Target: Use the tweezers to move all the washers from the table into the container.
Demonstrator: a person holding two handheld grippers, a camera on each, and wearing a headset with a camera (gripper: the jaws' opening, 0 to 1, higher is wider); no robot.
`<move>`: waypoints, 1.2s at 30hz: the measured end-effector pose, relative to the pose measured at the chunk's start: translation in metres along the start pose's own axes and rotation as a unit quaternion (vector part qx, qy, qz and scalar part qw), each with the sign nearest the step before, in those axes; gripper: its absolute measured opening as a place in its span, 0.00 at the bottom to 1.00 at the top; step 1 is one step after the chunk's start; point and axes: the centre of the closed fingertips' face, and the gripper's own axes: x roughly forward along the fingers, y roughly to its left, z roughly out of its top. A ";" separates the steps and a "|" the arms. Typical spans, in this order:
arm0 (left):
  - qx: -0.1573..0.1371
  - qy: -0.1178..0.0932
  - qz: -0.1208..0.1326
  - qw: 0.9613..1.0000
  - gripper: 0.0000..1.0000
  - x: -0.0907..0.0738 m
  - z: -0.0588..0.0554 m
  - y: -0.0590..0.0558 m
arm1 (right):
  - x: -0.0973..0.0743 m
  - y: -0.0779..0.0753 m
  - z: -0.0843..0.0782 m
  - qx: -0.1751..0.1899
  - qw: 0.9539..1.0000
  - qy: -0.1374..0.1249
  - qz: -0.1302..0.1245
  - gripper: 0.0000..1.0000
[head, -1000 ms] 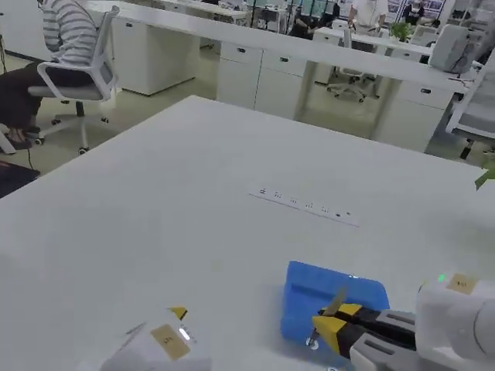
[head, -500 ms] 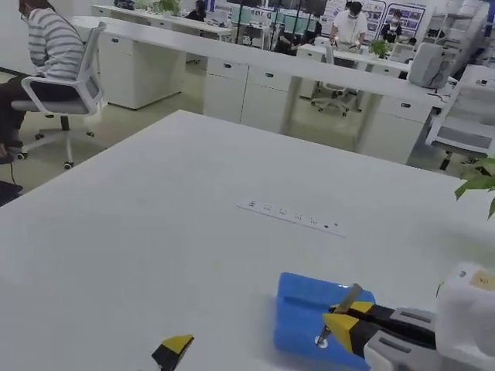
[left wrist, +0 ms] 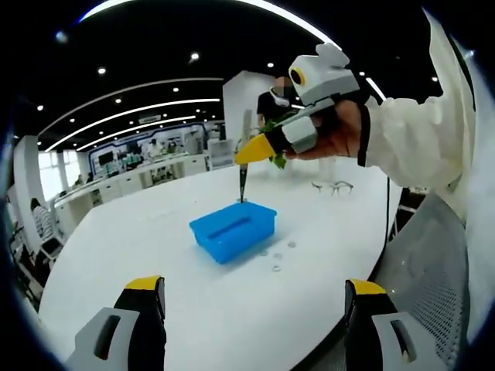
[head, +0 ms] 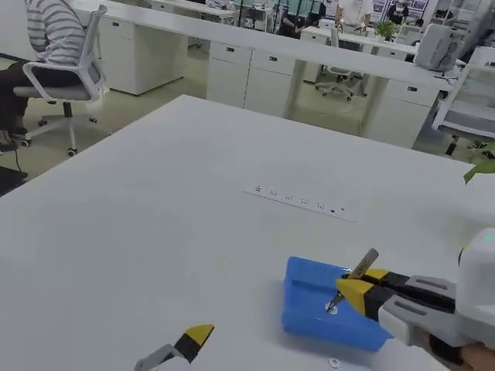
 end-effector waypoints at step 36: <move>-0.013 0.028 -0.017 0.999 0.99 0.003 -0.011 -0.004 | 0.044 -0.040 -0.016 0.002 1.000 0.009 -0.009 0.01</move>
